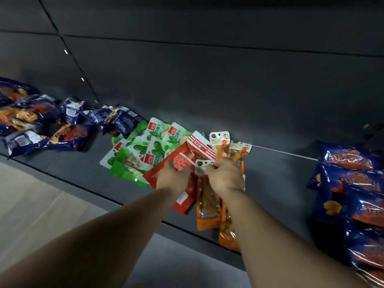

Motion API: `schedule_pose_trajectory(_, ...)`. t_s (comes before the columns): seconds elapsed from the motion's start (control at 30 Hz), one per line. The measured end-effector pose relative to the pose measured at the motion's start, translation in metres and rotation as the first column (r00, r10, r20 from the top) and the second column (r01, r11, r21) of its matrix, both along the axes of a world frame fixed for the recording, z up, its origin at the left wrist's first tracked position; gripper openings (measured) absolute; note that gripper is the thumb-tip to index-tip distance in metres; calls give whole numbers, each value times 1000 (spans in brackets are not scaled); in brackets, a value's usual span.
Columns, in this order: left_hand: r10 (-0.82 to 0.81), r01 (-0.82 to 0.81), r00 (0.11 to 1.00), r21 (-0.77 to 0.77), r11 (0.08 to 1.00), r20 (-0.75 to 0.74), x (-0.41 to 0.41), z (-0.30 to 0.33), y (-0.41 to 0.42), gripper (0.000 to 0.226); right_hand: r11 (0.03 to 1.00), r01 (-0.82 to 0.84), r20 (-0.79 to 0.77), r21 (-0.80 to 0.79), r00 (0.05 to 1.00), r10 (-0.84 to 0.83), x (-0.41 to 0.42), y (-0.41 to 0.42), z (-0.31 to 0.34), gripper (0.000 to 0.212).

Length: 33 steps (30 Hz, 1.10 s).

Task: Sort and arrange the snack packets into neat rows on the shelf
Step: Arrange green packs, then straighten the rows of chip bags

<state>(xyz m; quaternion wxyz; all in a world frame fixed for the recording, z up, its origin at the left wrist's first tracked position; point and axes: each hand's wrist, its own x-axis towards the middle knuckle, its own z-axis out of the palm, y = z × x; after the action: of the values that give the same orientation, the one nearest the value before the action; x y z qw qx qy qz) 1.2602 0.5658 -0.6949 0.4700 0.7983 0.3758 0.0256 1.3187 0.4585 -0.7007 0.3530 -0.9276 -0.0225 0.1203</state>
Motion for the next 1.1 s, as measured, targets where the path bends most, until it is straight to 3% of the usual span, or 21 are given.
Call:
schedule_pose_trajectory(0.17,48,-43,998,105,993,-39,-3,-2,72,63,999,-47,59,5,997,46,-6,47,0,25)
schedule_pose_trajectory(0.47,202,-198,979,145,969,-10,16,-7,237,44,992,13,113,124,993,-28,-7,144,-14,13)
schedule_pose_trajectory(0.57,233,-234,972,19,972,20,37,-14,279,42,985,54,98,164,993,-70,-8,169,-18,14)
schedule_pose_trajectory(0.73,296,-290,955,-247,924,-16,74,-33,322,69,974,112,80,196,988,-130,-26,188,-24,15)
schedule_pose_trajectory(0.87,252,-236,968,-377,896,-8,91,-44,337,57,985,117,81,129,988,-128,-46,190,-28,19)
schedule_pose_trajectory(0.93,216,-198,976,-324,925,20,91,-44,338,52,986,139,101,87,984,-148,-52,191,-29,20)
schedule_pose_trajectory(1.03,261,-252,960,-97,963,98,80,-38,328,47,984,179,140,-7,974,-176,-57,194,-29,21)
schedule_pose_trajectory(1.1,307,-287,926,-121,950,218,70,-37,319,38,977,212,131,-30,970,-206,-60,202,-27,15)
